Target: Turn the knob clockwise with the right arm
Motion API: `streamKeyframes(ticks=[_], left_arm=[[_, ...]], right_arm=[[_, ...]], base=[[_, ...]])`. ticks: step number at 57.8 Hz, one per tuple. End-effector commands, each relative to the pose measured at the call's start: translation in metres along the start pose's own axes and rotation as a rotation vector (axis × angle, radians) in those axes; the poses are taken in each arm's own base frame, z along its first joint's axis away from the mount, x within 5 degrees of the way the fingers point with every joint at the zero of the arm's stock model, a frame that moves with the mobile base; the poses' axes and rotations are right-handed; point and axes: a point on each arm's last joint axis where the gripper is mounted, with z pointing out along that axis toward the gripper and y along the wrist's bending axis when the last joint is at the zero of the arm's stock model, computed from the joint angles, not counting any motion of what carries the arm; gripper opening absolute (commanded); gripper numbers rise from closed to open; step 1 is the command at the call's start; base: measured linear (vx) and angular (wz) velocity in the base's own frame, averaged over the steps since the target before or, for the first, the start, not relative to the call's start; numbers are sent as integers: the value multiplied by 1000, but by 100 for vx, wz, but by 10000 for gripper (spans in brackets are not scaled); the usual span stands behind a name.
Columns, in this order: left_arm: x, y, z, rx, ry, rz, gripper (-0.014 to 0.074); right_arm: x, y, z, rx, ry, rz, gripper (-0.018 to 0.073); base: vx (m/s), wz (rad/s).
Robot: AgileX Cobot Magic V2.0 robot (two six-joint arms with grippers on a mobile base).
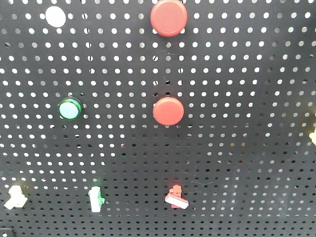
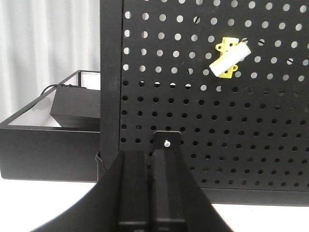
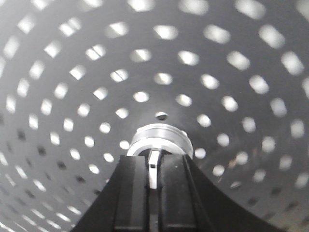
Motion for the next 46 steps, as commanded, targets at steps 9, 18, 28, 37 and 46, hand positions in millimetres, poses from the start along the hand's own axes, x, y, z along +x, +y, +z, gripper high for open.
streamKeyframes(ticks=[9, 18, 28, 37, 46], left_arm=[[-3, 1, 0, -5, -66, -17, -6], [-3, 1, 0, -5, -66, -17, -6], [-3, 1, 0, -5, -66, -17, -6], [-3, 1, 0, -5, -66, -17, -6], [-3, 1, 0, -5, -66, -17, -6]], right_arm=[[-20, 20, -2, -189, -177, 75, -8], [-21, 18, -2, -167, -193, 17, 13], [-21, 18, -2, -158, -195, 3, 109], [-20, 17, -2, -151, -187, 3, 260], [-16, 18, -23, -103, -129, -33, 348]], base=[[0, 0], [0, 0], [0, 0], [0, 0], [0, 0]])
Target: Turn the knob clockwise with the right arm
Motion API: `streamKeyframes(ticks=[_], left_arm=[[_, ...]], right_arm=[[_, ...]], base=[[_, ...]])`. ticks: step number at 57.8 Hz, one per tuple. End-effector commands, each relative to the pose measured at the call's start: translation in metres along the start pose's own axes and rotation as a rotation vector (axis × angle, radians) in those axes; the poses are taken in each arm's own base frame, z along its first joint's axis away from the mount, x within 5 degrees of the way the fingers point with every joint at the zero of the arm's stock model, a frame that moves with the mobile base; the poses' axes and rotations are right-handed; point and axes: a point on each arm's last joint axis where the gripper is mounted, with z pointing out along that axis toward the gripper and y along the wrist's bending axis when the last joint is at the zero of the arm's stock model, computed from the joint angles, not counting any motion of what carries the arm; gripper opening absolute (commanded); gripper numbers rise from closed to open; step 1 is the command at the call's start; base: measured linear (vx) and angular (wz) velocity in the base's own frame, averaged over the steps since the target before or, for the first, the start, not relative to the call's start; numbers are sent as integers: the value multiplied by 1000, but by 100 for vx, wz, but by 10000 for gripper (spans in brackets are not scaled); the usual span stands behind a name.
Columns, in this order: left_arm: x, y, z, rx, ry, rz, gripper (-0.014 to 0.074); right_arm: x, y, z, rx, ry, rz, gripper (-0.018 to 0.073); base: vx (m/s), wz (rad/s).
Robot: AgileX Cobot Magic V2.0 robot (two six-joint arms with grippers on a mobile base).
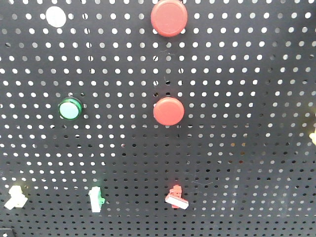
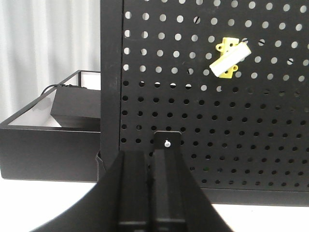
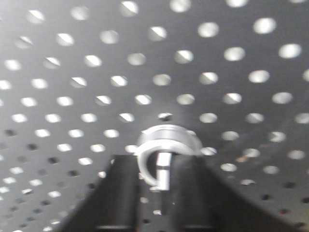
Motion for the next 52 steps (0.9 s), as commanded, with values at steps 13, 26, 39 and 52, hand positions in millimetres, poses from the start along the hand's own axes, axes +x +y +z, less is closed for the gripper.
streamKeyframes(ticks=[13, 26, 39, 52], left_arm=[[-3, 1, 0, -5, -66, -17, -6], [-3, 1, 0, -5, -66, -17, -6], [-3, 1, 0, -5, -66, -17, -6], [-3, 1, 0, -5, -66, -17, -6]], right_arm=[[-10, 15, -62, 2, -62, -216, 312], [-12, 8, -126, 136, -107, -441, 43], [-8, 7, -167, 153, -135, -875, -12], [40, -39, -148, 77, -67, -933, -12]], base=[[0, 0], [0, 0], [0, 0], [0, 0]])
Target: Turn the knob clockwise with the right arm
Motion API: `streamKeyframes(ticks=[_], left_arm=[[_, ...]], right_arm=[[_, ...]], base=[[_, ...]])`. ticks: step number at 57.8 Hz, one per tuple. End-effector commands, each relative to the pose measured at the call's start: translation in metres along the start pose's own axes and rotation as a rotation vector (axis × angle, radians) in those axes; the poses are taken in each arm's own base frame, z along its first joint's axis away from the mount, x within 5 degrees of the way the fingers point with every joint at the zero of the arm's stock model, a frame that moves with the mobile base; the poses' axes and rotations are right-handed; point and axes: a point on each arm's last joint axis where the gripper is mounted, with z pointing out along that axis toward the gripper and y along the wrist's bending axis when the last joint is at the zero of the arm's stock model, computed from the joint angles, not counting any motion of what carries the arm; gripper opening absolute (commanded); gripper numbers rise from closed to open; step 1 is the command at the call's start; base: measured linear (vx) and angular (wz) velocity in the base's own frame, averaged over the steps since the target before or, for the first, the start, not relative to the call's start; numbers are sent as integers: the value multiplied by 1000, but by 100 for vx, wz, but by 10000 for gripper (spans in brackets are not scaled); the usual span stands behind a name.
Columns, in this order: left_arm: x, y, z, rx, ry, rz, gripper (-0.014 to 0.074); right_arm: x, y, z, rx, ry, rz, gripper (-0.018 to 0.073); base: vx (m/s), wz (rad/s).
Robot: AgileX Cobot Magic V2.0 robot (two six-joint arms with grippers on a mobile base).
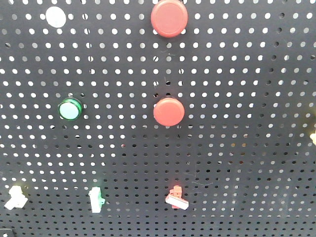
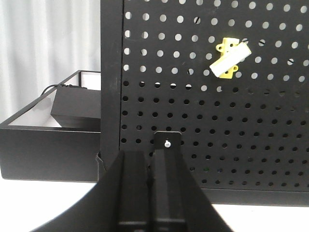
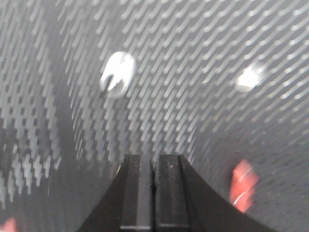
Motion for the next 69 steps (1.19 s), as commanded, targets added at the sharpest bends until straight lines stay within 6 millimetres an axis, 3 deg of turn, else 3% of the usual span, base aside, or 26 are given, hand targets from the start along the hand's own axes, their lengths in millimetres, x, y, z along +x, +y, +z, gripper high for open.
streamKeyframes(ticks=[1, 13, 26, 41, 49, 64, 69], left_arm=[[-3, 1, 0, -5, -66, -17, -6], [-3, 1, 0, -5, -66, -17, -6], [-3, 1, 0, -5, -66, -17, -6], [-3, 1, 0, -5, -66, -17, -6], [-3, 1, 0, -5, -66, -17, -6], [-3, 1, 0, -5, -66, -17, -6], [-3, 1, 0, -5, -68, -17, -6]], right_arm=[[22, 5, 20, -34, -75, -16, -12], [76, 9, 46, -38, -173, 1, -9], [138, 12, 72, -45, -1, 3, -9], [194, 15, 83, -52, 168, 2, -9], [218, 16, 78, -47, 144, 0, -9], [285, 14, 47, 6, 6, -85, -9], [307, 16, 51, -2, 37, -51, -9]], base=[[0, 0], [0, 0], [0, 0], [0, 0], [0, 0], [0, 0], [0, 0]])
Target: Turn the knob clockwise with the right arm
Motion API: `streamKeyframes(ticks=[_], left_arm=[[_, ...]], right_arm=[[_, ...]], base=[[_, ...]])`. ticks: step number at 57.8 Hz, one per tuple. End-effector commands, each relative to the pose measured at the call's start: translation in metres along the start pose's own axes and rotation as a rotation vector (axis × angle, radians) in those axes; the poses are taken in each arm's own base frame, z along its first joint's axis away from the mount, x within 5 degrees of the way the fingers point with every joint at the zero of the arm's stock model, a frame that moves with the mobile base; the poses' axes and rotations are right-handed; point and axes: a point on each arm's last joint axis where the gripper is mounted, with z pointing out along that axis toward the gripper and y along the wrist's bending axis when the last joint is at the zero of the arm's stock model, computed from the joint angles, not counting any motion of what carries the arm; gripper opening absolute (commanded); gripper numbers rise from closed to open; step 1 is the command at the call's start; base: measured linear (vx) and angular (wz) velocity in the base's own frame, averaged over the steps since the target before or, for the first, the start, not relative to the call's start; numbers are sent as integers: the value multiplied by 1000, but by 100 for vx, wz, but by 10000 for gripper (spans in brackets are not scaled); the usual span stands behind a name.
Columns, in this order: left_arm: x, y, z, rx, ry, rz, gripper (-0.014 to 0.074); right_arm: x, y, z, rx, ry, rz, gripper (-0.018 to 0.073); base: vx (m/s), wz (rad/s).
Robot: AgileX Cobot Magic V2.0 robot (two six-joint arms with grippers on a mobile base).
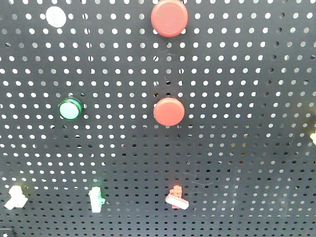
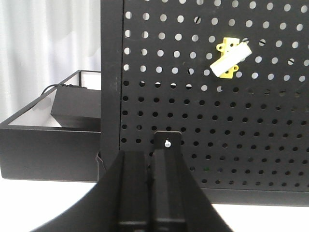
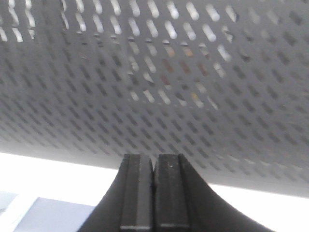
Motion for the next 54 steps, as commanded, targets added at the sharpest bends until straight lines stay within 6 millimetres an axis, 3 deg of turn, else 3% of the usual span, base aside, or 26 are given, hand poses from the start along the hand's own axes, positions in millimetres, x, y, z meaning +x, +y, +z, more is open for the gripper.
streamKeyframes(ticks=[1, 20, 54], left_arm=[[-3, 1, 0, -5, -67, -17, -6], [-3, 1, 0, -5, -66, -17, -6], [-3, 1, 0, -5, -66, -17, -6]], right_arm=[[1, 0, 2, 11, -108, 19, -9], [-9, -1, -1, 14, -220, 71, -9], [-9, -1, -1, 14, -221, 71, -9]], base=[[0, 0], [0, 0], [0, 0]])
